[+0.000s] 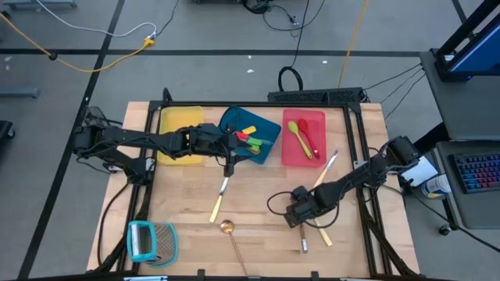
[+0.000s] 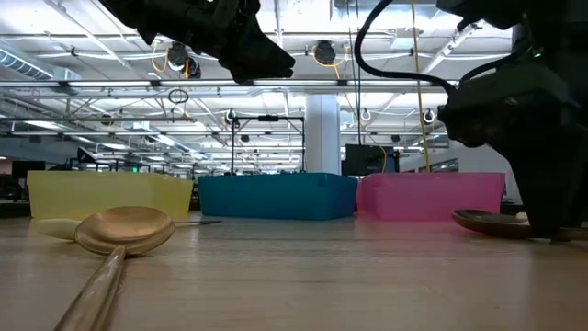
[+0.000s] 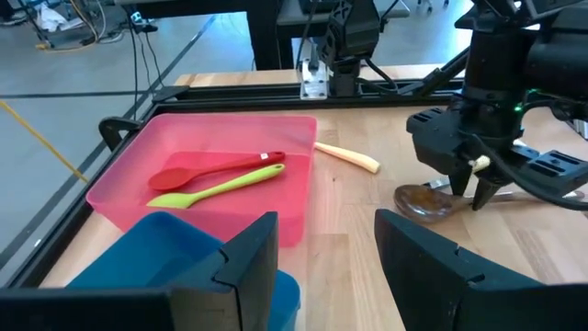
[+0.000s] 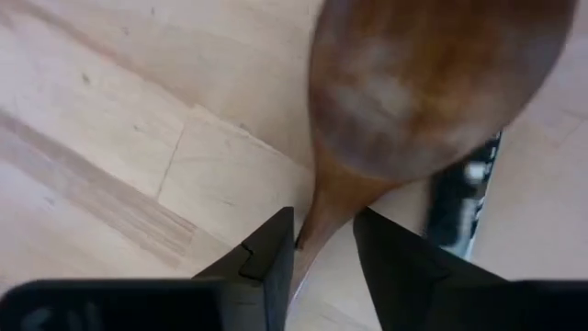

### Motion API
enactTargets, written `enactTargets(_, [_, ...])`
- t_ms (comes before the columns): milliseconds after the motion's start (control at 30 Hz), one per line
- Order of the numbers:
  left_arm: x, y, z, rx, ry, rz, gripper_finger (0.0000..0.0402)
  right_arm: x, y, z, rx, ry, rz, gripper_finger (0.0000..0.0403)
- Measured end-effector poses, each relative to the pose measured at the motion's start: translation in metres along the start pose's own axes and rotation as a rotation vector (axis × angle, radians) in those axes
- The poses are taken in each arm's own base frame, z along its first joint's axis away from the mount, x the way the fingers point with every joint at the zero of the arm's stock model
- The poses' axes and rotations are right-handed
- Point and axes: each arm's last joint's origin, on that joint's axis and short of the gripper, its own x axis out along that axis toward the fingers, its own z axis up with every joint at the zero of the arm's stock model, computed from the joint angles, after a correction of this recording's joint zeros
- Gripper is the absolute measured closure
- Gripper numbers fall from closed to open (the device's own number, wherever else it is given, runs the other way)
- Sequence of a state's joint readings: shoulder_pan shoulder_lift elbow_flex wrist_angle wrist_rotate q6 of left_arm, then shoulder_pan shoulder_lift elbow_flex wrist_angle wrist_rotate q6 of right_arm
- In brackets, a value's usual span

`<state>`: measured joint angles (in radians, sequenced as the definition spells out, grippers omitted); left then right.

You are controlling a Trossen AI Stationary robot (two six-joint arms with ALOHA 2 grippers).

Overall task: Pick & Place Kitchen Items
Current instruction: Put the wooden serving spoon into the pink bin

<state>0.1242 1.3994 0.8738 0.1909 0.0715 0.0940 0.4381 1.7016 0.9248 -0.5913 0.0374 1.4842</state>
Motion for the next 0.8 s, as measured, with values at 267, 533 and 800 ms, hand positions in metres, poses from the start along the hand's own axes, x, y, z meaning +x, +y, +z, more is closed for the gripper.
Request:
enactTargets(267, [0.000,0.000,0.000,-0.011,0.000,0.000,0.0215,0.000,0.000,0.002,-0.126,-0.092,-0.008,0.0363])
enactTargets(533, [0.000,-0.001,0.000,-0.031,0.000,-0.004,0.0215,-0.004,0.004,0.005,-0.216,-0.182,0.025,0.0361])
enactTargets(800, [0.000,-0.010,0.001,-0.041,0.000,-0.031,0.0215,-0.029,0.005,0.014,-0.253,-0.391,0.096,0.0368])
